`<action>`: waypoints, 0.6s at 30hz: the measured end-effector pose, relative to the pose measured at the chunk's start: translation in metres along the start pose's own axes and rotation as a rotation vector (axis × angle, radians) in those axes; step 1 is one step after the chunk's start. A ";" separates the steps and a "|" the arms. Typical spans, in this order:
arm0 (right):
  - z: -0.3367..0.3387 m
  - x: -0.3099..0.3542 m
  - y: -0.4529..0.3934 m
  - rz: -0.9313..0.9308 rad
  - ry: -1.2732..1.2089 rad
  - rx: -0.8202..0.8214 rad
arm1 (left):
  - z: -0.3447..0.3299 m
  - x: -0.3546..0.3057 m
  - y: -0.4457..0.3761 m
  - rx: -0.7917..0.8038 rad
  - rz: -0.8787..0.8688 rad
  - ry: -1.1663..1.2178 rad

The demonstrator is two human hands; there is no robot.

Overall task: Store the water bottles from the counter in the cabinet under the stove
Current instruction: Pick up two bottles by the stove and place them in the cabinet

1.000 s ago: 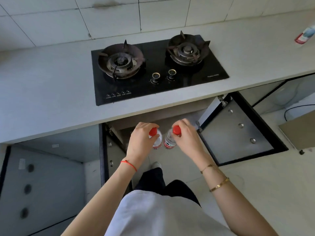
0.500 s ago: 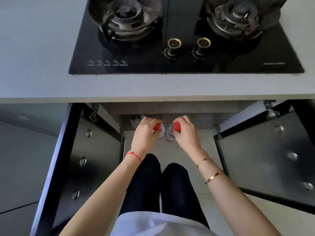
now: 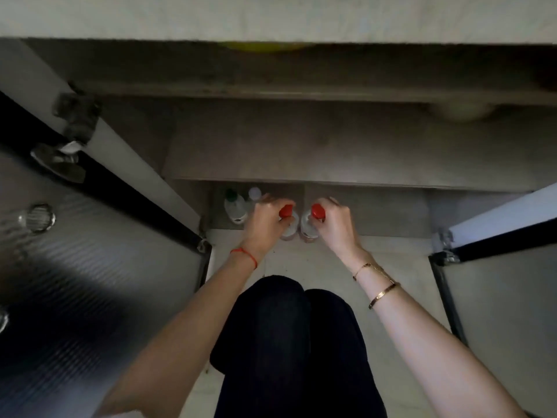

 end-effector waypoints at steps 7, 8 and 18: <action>-0.053 -0.039 -0.031 0.045 -0.013 -0.047 | -0.036 0.039 -0.036 -0.067 -0.010 0.003; -0.056 -0.043 -0.035 0.060 -0.012 -0.049 | -0.039 0.042 -0.040 -0.075 -0.014 0.000; -0.073 -0.070 -0.062 0.038 0.025 -0.003 | -0.060 0.041 -0.067 -0.055 -0.006 -0.060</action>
Point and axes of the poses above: each hand's wrist, its own y-axis away from the middle knuckle, its own z-axis out of the back of the hand, x = y × z, the point moved 10 cm from there along -y, towards the middle knuckle, and after that the axes turned 6 degrees about z, right-handed, at the moved point
